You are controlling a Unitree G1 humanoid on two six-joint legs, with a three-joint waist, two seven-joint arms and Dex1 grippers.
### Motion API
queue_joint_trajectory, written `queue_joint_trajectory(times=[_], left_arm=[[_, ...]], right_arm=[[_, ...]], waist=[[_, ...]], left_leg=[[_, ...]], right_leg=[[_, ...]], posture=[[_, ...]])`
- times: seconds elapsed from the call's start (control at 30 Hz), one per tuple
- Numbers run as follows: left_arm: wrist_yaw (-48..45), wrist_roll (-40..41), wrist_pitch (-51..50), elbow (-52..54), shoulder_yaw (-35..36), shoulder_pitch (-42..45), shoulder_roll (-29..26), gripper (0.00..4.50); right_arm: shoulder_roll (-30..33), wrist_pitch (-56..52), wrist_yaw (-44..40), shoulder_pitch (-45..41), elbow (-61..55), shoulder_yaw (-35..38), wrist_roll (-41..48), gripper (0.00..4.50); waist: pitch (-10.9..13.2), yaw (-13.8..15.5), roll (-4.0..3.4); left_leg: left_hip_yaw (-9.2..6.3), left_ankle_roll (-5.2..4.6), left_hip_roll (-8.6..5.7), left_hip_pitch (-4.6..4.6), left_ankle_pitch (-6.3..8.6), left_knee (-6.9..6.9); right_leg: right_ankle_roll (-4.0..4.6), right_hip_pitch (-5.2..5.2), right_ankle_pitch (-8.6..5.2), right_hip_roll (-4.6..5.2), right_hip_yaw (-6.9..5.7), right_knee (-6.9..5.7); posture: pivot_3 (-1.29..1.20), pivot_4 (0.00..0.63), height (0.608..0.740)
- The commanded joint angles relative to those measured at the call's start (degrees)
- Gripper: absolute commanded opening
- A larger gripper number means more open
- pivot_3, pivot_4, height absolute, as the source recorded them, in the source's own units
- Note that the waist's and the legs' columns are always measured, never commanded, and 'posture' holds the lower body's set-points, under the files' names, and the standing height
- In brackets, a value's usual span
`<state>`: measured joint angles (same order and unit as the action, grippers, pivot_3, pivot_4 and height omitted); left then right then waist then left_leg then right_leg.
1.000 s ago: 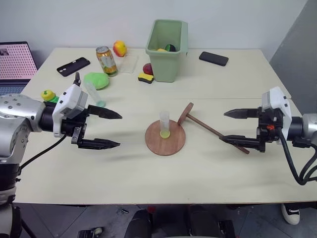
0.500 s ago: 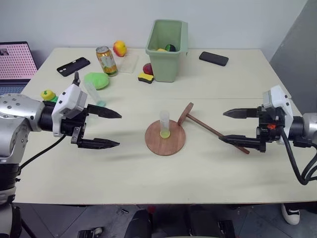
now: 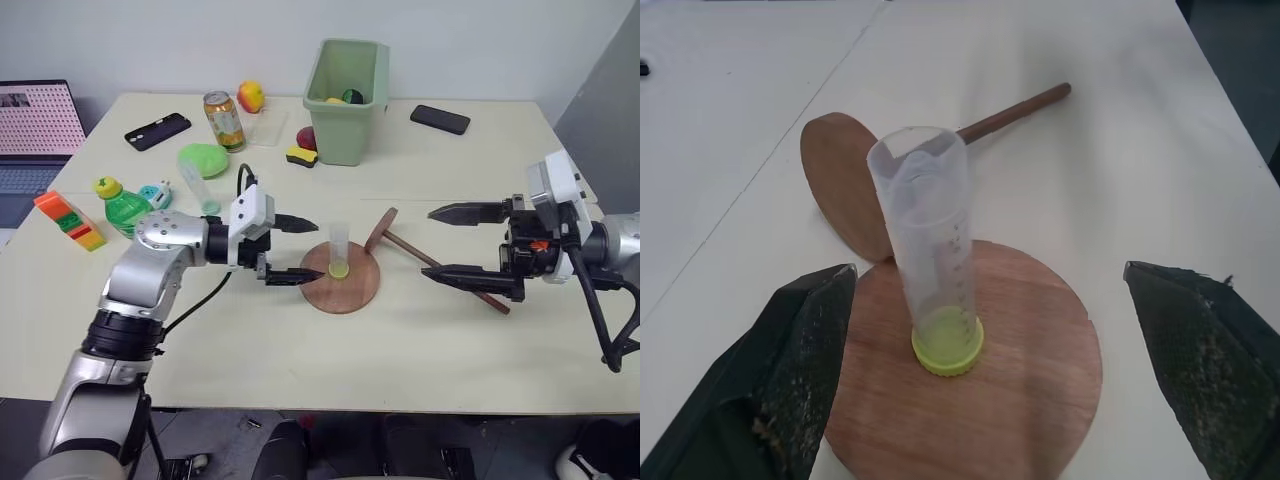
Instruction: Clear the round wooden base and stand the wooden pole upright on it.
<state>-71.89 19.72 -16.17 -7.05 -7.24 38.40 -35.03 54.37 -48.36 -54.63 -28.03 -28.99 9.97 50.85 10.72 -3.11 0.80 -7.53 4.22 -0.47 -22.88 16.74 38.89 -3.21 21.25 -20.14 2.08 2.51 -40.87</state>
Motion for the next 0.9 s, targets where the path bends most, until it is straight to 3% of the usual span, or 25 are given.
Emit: queue_joint_trajectory(times=[0.03,0.27,0.5,0.83,0.9], left_arm=[[2.88,-2.15,3.3,-3.56,-0.39,3.02,3.32,4.5],[3.14,-4.41,6.05,-10.01,-2.98,3.62,9.59,4.5],[4.89,-6.19,10.12,-15.81,-2.44,4.83,12.52,3.3],[5.85,-4.61,9.75,-10.41,0.27,1.34,10.08,1.29],[6.97,-4.27,8.89,-8.0,1.07,-0.11,9.86,1.24]], right_arm=[[-0.25,-0.34,1.33,-1.04,-1.92,1.55,2.04,4.42],[-0.15,-1.24,3.51,-0.42,-3.62,2.59,4.05,4.42],[-0.29,-1.7,5.64,-0.3,-4.0,3.21,5.32,4.43],[-1.91,-1.2,8.05,-0.6,-3.12,2.39,5.38,4.43],[-2.44,-1.29,8.37,-0.89,-2.89,2.23,5.44,4.43]], waist=[[-0.02,0.07,0.03],[-0.02,-0.01,0.03],[-0.02,0.01,0.03],[-0.02,-0.04,0.03],[-0.02,-0.09,0.03]], left_leg=[[0.0,0.0,-0.01,0.0,0.0,0.02],[0.0,0.03,0.0,-0.02,-0.02,0.0],[-0.01,0.02,-0.01,0.0,-0.02,0.01],[-0.03,0.03,-0.01,0.0,-0.02,0.0],[-0.02,0.03,0.0,0.0,-0.03,-0.01]], right_leg=[[0.0,0.0,0.0,0.01,-0.01,-0.01],[0.0,0.02,0.0,-0.01,-0.01,0.01],[0.0,0.0,0.0,0.0,-0.01,-0.02],[0.0,0.0,0.0,0.0,-0.01,-0.01],[0.0,0.0,0.0,0.01,0.0,0.01]], posture=[[0.0,0.15,0.74],[0.0,0.15,0.74],[0.0,0.15,0.74],[0.0,0.15,0.74],[0.0,0.15,0.74]])
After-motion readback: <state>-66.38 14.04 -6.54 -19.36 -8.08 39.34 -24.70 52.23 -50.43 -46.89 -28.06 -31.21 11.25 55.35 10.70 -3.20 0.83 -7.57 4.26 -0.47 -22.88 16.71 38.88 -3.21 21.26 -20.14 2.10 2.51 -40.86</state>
